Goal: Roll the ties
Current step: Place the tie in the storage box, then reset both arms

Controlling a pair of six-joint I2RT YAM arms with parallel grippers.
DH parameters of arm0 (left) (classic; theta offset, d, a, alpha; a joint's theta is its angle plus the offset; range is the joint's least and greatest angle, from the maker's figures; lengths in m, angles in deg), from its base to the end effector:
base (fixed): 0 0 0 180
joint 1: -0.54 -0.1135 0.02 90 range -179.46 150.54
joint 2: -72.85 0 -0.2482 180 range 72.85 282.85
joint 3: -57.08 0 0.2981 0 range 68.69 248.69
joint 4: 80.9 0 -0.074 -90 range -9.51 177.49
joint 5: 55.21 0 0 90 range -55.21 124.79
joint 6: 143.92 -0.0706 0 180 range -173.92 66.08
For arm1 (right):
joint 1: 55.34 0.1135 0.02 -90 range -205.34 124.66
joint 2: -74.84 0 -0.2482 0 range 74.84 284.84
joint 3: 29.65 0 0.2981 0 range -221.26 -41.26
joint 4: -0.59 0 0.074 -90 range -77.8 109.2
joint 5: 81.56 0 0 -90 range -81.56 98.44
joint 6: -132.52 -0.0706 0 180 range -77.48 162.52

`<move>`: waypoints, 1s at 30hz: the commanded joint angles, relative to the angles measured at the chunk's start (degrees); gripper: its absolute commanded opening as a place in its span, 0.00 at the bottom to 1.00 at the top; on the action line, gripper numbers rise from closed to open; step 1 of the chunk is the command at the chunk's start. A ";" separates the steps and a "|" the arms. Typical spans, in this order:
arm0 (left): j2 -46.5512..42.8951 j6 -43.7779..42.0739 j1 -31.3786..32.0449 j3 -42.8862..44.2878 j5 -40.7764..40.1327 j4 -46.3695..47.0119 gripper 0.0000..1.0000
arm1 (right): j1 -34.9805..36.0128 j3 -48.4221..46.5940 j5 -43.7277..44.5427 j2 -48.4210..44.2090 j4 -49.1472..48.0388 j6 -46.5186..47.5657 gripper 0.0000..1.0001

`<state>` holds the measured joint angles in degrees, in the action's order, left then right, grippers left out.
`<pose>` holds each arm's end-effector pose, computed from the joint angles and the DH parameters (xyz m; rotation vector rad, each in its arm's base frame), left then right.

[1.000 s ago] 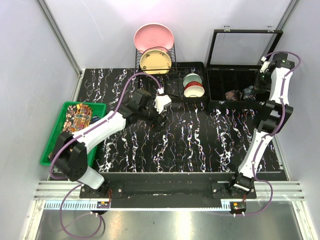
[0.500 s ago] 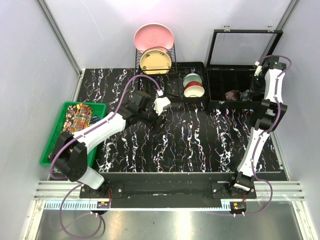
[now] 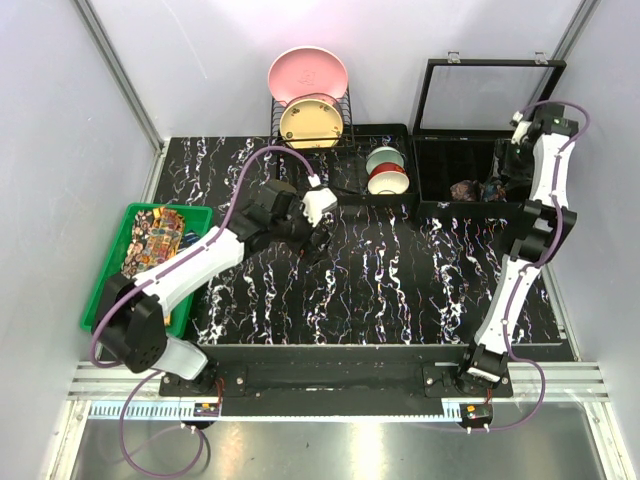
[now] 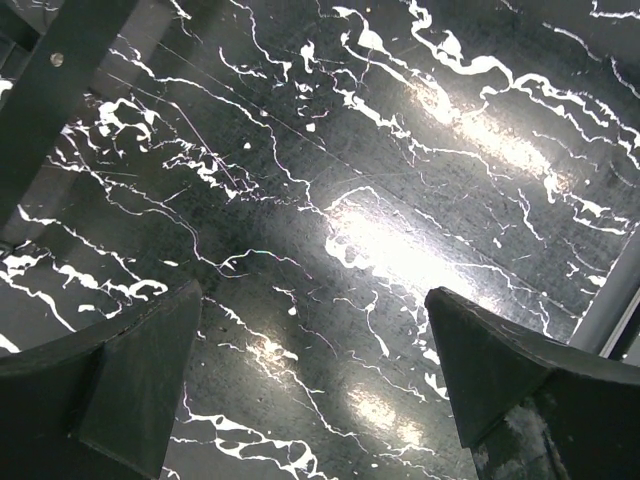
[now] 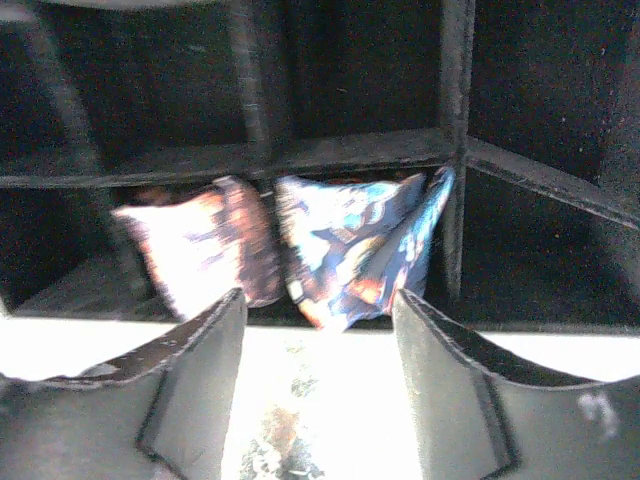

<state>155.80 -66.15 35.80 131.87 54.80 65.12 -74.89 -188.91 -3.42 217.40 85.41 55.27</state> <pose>0.3034 -0.2441 0.2234 1.1008 2.0512 -0.6068 0.5287 -0.1724 0.2173 0.1066 2.7144 0.1249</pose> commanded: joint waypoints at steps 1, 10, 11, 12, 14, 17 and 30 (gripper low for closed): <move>-2.89 2.12 -0.20 2.30 -1.99 0.75 0.99 | 0.48 -3.08 -6.33 -9.40 1.05 -1.06 0.71; -6.67 7.38 -1.07 9.31 -3.49 -7.58 0.99 | 0.13 11.39 -19.95 -24.77 -1.22 -5.10 1.00; -6.76 8.44 -1.42 10.20 -3.75 -8.64 0.99 | 0.13 15.60 -22.74 -27.40 -2.79 -5.54 1.00; -6.84 9.58 -1.95 10.73 -3.66 -9.35 0.99 | 0.13 25.21 -23.64 -33.25 -4.81 -5.98 1.00; -8.07 12.05 -4.23 10.83 -2.78 -10.85 0.99 | 0.30 35.89 -24.87 -39.70 -11.75 -6.95 1.00; -10.71 15.92 -7.22 8.37 -3.57 -12.60 0.99 | 1.35 58.97 -25.32 -54.00 -16.43 -5.99 1.00; -26.08 15.66 -15.48 -15.36 -13.86 -12.61 0.99 | 3.12 89.29 -19.70 -83.22 -24.60 -6.77 1.00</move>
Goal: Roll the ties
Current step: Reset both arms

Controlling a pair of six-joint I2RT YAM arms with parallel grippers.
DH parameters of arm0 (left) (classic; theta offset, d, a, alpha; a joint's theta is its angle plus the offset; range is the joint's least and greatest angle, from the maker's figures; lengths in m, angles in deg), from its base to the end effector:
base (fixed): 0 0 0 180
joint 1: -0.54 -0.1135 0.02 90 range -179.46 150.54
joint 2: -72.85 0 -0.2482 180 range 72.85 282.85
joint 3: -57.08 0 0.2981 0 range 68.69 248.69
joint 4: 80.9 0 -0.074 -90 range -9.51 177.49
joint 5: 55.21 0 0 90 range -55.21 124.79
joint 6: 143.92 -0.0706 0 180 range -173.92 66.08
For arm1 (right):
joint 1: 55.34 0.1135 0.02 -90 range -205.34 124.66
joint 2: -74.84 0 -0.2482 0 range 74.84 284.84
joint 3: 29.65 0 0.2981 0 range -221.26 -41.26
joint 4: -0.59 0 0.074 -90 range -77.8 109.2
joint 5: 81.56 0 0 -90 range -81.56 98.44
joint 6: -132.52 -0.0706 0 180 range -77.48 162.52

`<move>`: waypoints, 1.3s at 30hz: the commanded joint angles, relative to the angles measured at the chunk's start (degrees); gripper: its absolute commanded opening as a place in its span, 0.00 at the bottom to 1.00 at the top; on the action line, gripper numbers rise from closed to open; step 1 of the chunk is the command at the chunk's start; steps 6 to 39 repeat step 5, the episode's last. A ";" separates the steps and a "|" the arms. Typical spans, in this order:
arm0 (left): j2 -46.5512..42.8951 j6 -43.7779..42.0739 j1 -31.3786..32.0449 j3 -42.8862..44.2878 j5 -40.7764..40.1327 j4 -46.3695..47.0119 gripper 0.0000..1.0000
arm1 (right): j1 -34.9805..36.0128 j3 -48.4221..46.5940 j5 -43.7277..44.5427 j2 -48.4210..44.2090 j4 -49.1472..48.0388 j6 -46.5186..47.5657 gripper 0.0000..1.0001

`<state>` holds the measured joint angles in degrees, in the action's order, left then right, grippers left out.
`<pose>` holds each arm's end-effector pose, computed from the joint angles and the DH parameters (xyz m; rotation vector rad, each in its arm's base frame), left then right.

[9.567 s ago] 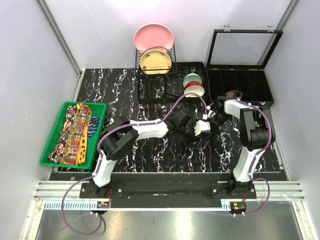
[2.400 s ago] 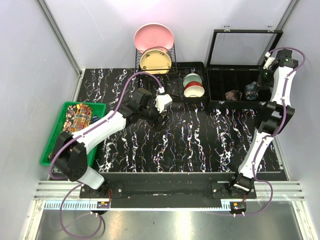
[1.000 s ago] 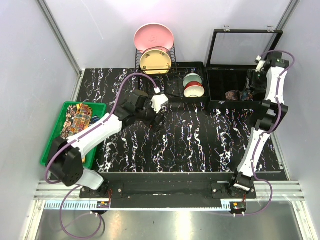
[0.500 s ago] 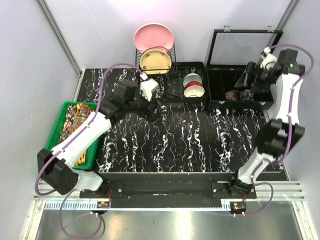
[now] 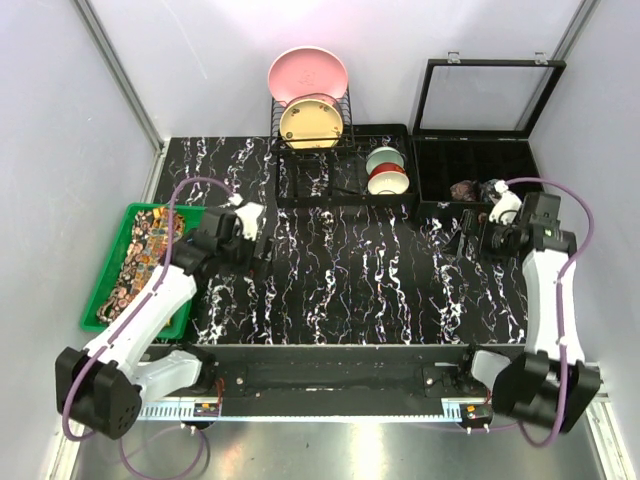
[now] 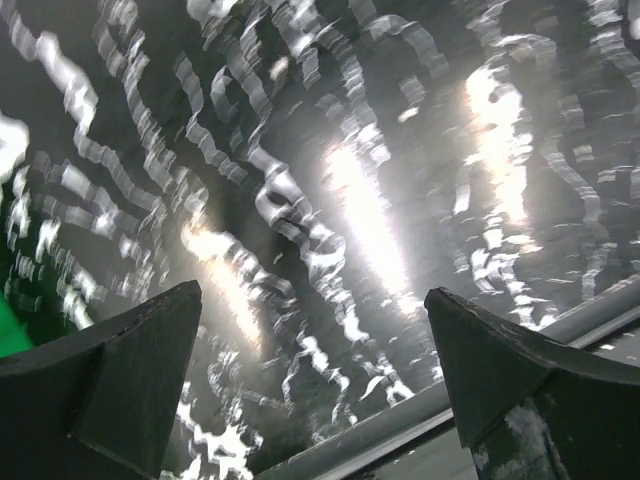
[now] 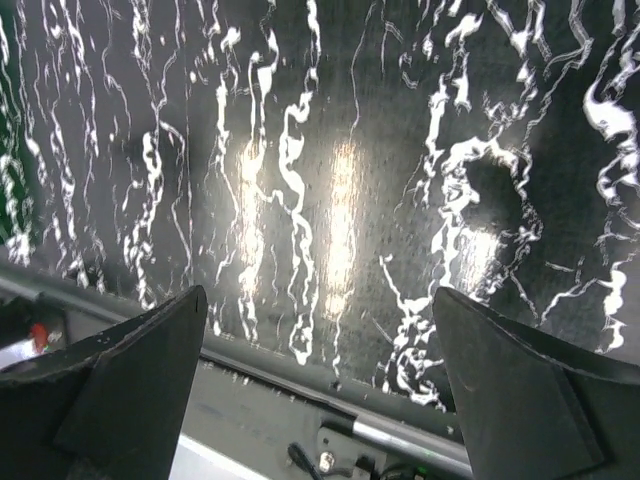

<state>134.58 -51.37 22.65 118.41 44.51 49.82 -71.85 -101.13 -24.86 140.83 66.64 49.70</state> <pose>0.2674 -0.1215 0.2205 0.4936 2.4115 -0.3972 0.2805 -0.0427 0.2529 0.0074 2.4733 0.5887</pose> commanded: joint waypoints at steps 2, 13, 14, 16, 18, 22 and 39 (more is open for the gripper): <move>-5.66 0.97 -2.51 -1.90 -4.53 2.78 0.99 | 0.08 2.22 1.57 -9.83 -6.53 -1.55 1.00; -6.36 0.62 -2.60 -0.94 -7.07 3.30 0.99 | 0.17 2.31 3.06 -10.98 -6.71 -2.08 1.00; -6.36 0.62 -2.60 -0.94 -7.07 3.30 0.99 | 0.17 2.31 3.06 -10.98 -6.71 -2.08 1.00; -6.36 0.62 -2.60 -0.94 -7.07 3.30 0.99 | 0.17 2.31 3.06 -10.98 -6.71 -2.08 1.00; -6.36 0.62 -2.60 -0.94 -7.07 3.30 0.99 | 0.17 2.31 3.06 -10.98 -6.71 -2.08 1.00; -6.36 0.62 -2.60 -0.94 -7.07 3.30 0.99 | 0.17 2.31 3.06 -10.98 -6.71 -2.08 1.00; -6.36 0.62 -2.60 -0.94 -7.07 3.30 0.99 | 0.17 2.31 3.06 -10.98 -6.71 -2.08 1.00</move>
